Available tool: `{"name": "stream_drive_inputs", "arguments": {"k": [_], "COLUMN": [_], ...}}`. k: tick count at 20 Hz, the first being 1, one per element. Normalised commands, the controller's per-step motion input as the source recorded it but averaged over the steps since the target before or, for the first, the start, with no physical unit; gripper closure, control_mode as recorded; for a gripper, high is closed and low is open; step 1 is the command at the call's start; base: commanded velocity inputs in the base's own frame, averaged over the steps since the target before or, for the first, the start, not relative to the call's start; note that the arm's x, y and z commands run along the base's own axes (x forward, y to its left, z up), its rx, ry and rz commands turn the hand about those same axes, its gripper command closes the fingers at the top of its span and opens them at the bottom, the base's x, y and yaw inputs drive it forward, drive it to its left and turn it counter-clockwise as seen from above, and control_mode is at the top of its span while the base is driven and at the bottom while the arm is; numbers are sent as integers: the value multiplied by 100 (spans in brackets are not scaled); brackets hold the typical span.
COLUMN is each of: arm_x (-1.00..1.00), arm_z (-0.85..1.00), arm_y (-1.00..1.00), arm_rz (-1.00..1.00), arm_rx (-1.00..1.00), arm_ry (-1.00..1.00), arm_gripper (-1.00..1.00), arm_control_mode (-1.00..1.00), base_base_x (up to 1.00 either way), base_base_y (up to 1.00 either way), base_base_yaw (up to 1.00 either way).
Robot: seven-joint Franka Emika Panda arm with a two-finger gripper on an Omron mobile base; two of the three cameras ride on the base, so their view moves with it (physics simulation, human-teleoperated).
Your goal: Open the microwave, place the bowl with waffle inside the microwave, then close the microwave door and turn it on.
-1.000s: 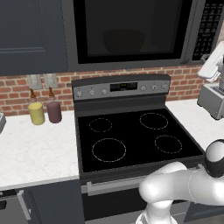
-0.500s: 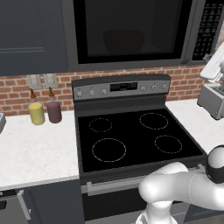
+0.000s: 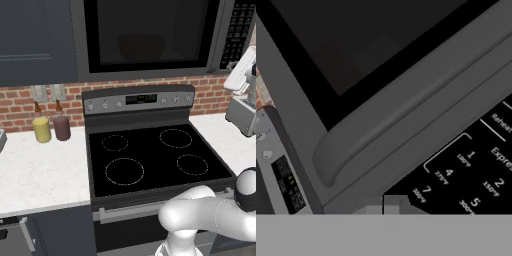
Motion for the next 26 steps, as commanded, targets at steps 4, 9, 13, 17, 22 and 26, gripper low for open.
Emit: {"name": "stream_drive_inputs", "arguments": {"k": [4,9,13,17,22,26], "arm_x": [13,24,12,0,-1,0], "arm_z": [0,0,0,0,0,0], "arm_y": [0,-1,-6,-15,-6,0], "arm_rz": [0,0,0,-1,-1,0], "arm_rx": [-4,-7,-5,-1,0,0], "arm_ry": [0,0,0,0,0,0], "arm_gripper": [100,100,100,100,100,100], "arm_control_mode": [-100,-100,-100,-100,-100,-100], "base_base_x": [0,0,0,0,0,0], "base_base_y": [0,0,0,0,0,0], "base_base_yaw": [0,0,0,0,0,0]}}
